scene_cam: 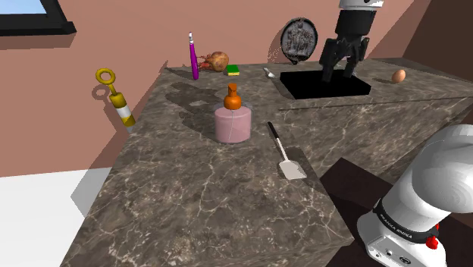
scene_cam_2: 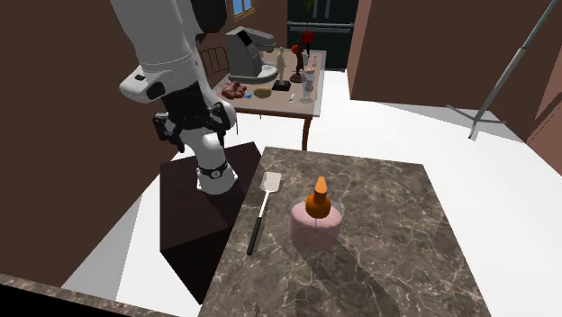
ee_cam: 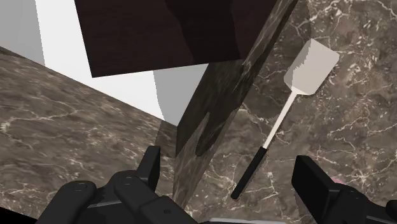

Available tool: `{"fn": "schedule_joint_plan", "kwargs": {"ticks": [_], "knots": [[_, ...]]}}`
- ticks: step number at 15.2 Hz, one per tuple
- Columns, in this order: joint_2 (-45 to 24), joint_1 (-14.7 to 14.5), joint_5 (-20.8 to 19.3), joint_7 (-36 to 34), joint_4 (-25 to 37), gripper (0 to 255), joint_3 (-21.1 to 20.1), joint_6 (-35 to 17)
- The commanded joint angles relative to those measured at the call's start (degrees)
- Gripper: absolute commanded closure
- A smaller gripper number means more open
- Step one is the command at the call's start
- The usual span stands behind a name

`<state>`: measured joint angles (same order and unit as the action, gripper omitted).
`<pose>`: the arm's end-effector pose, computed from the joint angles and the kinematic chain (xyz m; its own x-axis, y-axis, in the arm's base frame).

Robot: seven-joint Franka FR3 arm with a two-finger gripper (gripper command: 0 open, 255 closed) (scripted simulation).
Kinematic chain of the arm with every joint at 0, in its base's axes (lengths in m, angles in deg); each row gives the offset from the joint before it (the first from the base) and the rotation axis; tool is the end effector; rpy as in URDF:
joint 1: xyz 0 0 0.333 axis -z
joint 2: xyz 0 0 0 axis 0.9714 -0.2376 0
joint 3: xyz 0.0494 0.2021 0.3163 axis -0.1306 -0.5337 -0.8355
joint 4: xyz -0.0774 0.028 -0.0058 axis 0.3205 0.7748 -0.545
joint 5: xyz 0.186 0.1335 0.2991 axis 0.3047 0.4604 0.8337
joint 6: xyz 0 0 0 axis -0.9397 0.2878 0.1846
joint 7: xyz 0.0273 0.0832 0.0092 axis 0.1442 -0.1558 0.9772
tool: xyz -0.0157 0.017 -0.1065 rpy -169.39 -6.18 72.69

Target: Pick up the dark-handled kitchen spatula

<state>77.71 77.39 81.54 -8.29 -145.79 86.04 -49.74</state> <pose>0.2446 -0.0236 0.6268 0.9808 -0.1865 -0.0575 -0.1902 -0.9795 -0.0661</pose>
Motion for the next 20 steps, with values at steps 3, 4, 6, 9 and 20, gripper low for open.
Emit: {"fn": "schedule_joint_plan", "kwargs": {"ticks": [3, 4, 6, 9, 20], "knots": [[0.8, 0.2, 1.2, -4.2, -3.7, 0, -2.5, -3.8], [1.0, 0.3, 1.8, -6.2, -5.4, 0, -3.8, -5.7], [1.0, 0.5, 3.1, -10.4, -8.5, 0, -6.5, -9.7], [-0.2, 0.5, 4.9, -16.7, -12.3, 0, -10.6, -16.0], [-12.2, 2.2, 7.9, -35.8, -18.5, 0, -23.9, -37.2]]}}
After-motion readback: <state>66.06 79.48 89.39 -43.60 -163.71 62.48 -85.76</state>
